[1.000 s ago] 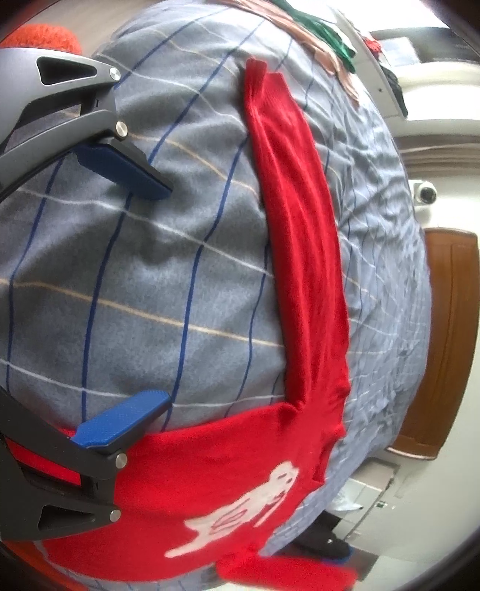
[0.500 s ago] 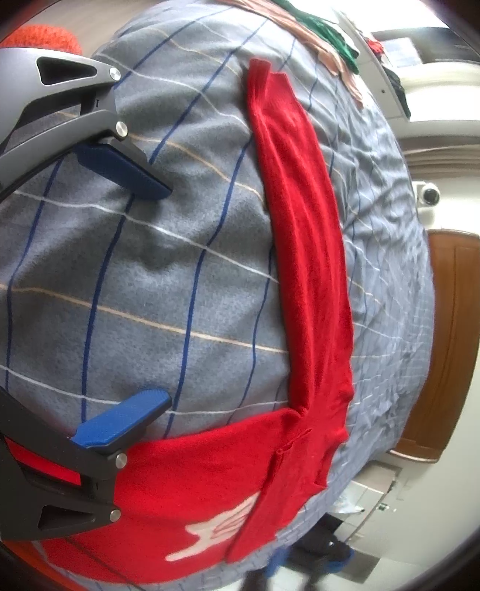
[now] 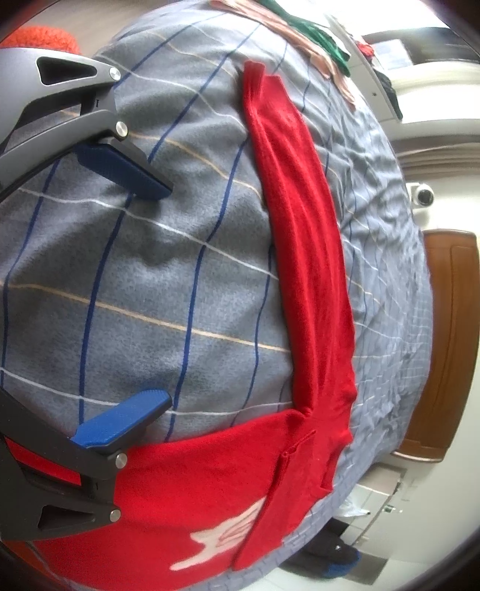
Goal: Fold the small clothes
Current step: 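Fold the held sleeve across the sweater body with the right gripper, release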
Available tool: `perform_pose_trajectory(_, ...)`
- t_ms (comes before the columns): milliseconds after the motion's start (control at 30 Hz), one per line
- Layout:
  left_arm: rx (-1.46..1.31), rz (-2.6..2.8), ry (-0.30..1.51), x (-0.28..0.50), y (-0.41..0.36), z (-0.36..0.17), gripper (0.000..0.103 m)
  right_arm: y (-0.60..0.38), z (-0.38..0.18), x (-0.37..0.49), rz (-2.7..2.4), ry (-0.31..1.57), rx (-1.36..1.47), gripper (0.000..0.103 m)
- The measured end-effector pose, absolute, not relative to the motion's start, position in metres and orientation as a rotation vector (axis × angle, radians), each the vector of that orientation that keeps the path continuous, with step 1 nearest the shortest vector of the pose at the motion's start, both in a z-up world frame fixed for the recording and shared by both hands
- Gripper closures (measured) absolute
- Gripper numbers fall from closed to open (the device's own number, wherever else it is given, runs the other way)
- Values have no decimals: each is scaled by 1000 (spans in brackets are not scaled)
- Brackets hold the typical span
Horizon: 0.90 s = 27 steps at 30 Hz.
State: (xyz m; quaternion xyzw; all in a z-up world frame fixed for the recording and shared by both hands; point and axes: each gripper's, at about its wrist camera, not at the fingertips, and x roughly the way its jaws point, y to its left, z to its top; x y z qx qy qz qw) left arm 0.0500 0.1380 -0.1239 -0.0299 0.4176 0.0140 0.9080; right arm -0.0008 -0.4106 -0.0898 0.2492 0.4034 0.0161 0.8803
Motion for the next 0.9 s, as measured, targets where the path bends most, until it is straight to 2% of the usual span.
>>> perform_pose_trajectory(200,-51,40,856,46,138,-123,0,-413,-96,-38,-86,774,518,32)
perform_pose_trajectory(433,-47,41,860,44,138,-124,0,-390,-97,-31,-66,783,413,30)
perform_pose_trajectory(900,-15,52,890,48,131,-133,0,-382,-111,-23,-69,822,409,30)
